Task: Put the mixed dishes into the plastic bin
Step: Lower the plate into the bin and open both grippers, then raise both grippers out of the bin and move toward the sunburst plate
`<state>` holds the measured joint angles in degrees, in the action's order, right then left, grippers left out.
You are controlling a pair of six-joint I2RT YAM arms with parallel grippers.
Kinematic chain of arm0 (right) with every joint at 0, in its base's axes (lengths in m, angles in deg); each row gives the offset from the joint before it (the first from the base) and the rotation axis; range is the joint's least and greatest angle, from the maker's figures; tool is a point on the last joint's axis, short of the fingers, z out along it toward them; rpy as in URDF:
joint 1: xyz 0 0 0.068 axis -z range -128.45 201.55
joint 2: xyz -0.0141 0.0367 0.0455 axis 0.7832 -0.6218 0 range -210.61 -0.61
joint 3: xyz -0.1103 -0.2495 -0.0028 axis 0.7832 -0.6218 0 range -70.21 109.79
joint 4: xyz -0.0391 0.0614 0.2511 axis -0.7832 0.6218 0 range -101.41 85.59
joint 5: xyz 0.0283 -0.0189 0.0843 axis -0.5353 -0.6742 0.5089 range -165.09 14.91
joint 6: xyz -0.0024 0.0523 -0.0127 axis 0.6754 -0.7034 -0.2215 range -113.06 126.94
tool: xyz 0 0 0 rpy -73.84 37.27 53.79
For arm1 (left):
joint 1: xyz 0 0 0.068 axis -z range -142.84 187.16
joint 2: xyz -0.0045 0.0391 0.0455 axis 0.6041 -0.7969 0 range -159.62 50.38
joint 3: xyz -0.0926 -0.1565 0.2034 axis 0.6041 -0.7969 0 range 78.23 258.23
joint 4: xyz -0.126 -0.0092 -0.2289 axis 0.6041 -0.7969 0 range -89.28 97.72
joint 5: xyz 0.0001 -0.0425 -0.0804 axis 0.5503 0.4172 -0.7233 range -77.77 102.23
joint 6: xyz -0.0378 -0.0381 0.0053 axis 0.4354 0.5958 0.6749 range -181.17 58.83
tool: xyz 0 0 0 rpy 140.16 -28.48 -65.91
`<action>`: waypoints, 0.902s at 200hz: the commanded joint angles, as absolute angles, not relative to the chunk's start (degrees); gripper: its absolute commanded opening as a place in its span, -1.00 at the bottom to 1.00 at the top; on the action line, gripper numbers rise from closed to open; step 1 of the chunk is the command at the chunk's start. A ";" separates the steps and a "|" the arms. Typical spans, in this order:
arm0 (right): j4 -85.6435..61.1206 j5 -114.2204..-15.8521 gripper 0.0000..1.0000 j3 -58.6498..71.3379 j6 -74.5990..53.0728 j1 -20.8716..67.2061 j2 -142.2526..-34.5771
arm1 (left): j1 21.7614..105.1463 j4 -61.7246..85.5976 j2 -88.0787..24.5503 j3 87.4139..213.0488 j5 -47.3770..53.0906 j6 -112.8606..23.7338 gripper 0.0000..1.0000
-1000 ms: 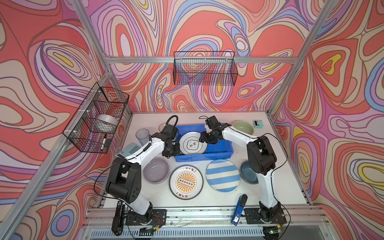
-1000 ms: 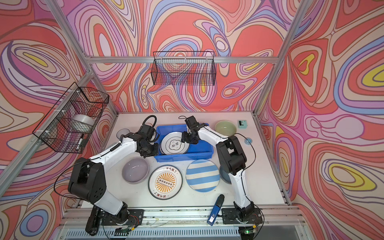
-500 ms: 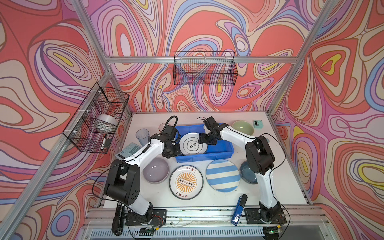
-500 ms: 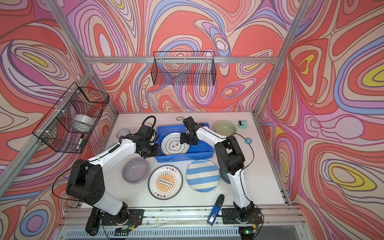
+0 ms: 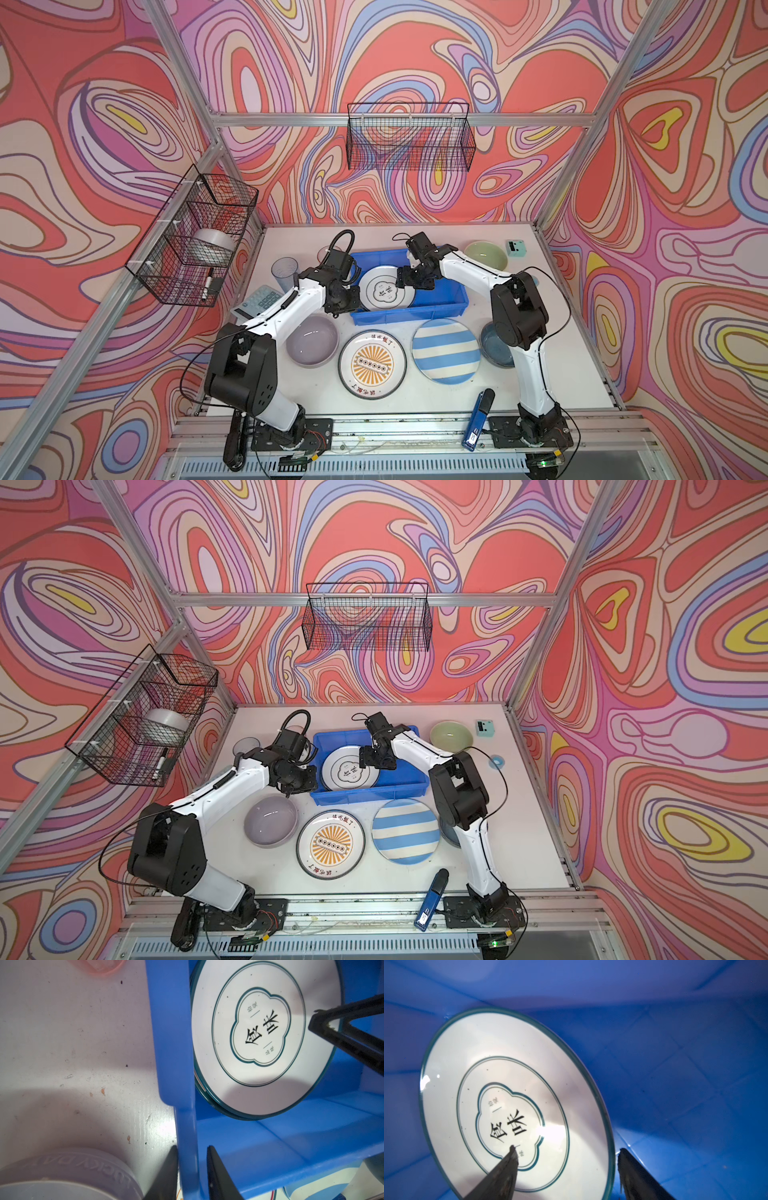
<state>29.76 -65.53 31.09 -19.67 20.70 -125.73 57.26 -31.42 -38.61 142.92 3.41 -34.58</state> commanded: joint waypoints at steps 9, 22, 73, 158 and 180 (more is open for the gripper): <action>30.20 -63.61 0.55 32.40 -19.07 20.26 -127.18 | 57.39 -31.05 -37.56 143.38 2.79 -34.89 -0.44; 30.25 -63.28 0.55 32.69 -19.17 19.96 -127.57 | 57.44 -30.82 -37.60 143.42 2.46 -34.89 -0.44; 29.99 -62.17 0.56 33.10 -19.55 19.56 -127.97 | 57.43 -30.78 -37.81 143.64 1.79 -35.24 -0.44; 32.33 -71.75 0.58 32.10 -18.47 19.65 -122.27 | 56.22 -33.77 -34.14 143.53 3.61 -35.51 -0.10; 33.06 -72.62 0.58 32.03 -17.79 19.65 -119.57 | 55.95 -35.87 -30.89 143.83 5.02 -35.85 0.11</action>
<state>31.55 -69.37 31.90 -19.17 19.85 -125.17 56.52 -32.18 -35.40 142.94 3.26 -34.95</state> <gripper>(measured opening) 0.791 0.488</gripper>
